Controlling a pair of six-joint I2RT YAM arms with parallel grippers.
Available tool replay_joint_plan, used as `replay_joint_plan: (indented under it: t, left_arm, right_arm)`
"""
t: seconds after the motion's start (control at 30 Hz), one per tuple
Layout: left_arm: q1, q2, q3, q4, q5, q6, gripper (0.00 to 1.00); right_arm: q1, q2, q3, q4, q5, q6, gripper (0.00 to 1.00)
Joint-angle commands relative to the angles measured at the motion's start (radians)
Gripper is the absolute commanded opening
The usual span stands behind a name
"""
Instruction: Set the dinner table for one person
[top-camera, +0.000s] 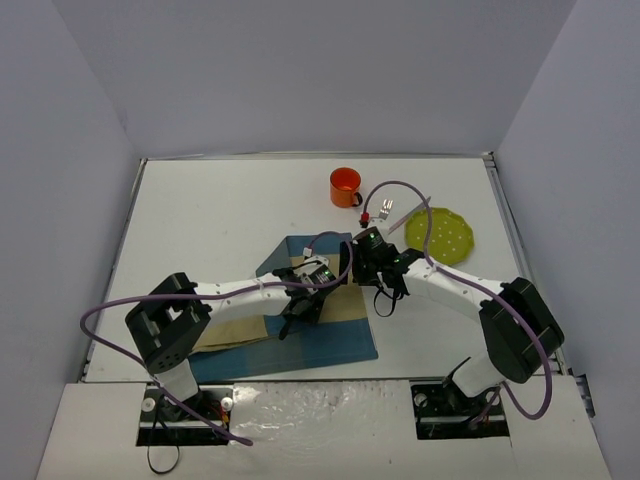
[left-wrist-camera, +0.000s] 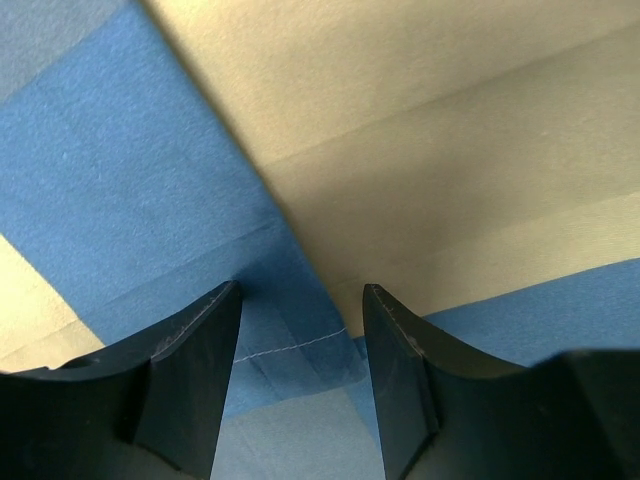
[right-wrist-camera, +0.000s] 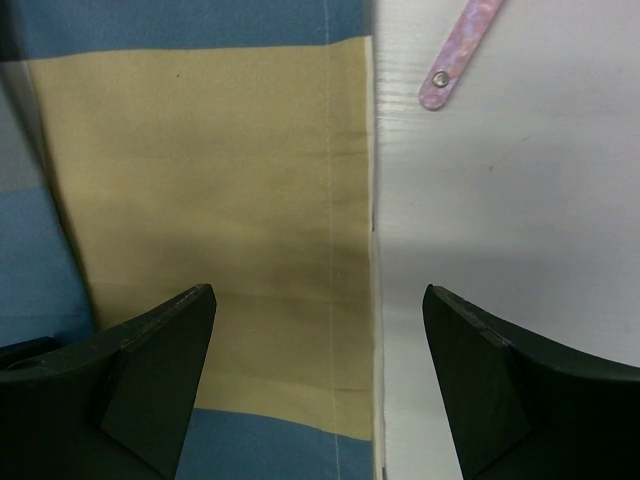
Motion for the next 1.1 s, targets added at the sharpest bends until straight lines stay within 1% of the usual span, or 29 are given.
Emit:
replay_joint_plan:
  t: [0.0,0.03,0.07,0.1,0.2,0.27,0.37,0.47,0.53,0.67,0.73,0.77,0.8,0.87,0.93,0.97,1.07]
  left_arm:
    - [-0.008,-0.024,0.005,-0.044,-0.041,-0.039,0.42]
    - [-0.008,-0.027,0.000,-0.047,-0.045,-0.043,0.35]
    - [-0.008,-0.028,0.000,-0.051,-0.050,-0.045,0.31]
    - [-0.008,-0.030,-0.002,-0.056,-0.056,-0.044,0.25]
    - [-0.005,-0.043,-0.005,-0.077,-0.079,-0.035,0.02]
    - [0.008,-0.067,0.003,-0.104,-0.107,-0.016,0.00]
    - [0.057,-0.125,0.035,-0.173,-0.163,0.047,0.00]
    - [0.162,-0.187,0.098,-0.229,-0.190,0.148,0.00]
    - [0.265,-0.228,0.136,-0.258,-0.201,0.239,0.00]
    - [0.423,-0.268,0.203,-0.228,-0.217,0.415,0.00]
    - [0.510,-0.262,0.240,-0.213,-0.221,0.486,0.00]
    - [0.535,-0.254,0.251,-0.203,-0.230,0.507,0.00]
    - [0.571,-0.249,0.250,-0.175,-0.260,0.538,0.00]
    - [0.630,-0.216,0.259,-0.152,-0.286,0.553,0.09]
    - [0.717,-0.187,0.251,-0.116,-0.310,0.538,0.12]
    - [0.743,-0.171,0.246,-0.095,-0.314,0.531,0.16]
    - [0.812,-0.108,0.260,-0.040,-0.335,0.504,0.41]
  right_arm:
    - [0.025,0.035,-0.003,0.069,0.048,0.031,0.80]
    - [0.028,0.046,-0.009,0.074,0.052,0.037,0.79]
    - [0.029,0.056,-0.010,0.078,0.058,0.039,0.77]
    - [0.029,0.063,-0.013,0.080,0.064,0.043,0.75]
    - [0.029,0.081,-0.029,0.085,0.075,0.050,0.71]
    - [0.028,0.092,-0.036,0.089,0.082,0.053,0.67]
    - [0.026,0.099,-0.047,0.088,0.088,0.057,0.61]
    - [0.024,0.095,-0.051,0.088,0.086,0.057,0.57]
    - [0.022,0.087,-0.045,0.088,0.084,0.052,0.56]
    - [0.012,0.083,-0.026,0.085,0.078,0.031,0.53]
    - [0.009,0.089,-0.017,0.085,0.072,0.020,0.51]
    - [0.008,0.090,-0.012,0.084,0.069,0.014,0.50]
    - [0.008,0.093,-0.010,0.083,0.066,0.012,0.50]
    - [0.008,0.093,0.003,0.079,0.057,-0.001,0.50]
    - [0.009,0.090,0.017,0.073,0.054,-0.015,0.51]
    - [0.008,0.083,0.025,0.068,0.053,-0.028,0.52]
    - [0.010,0.062,0.070,0.056,0.054,-0.081,0.55]
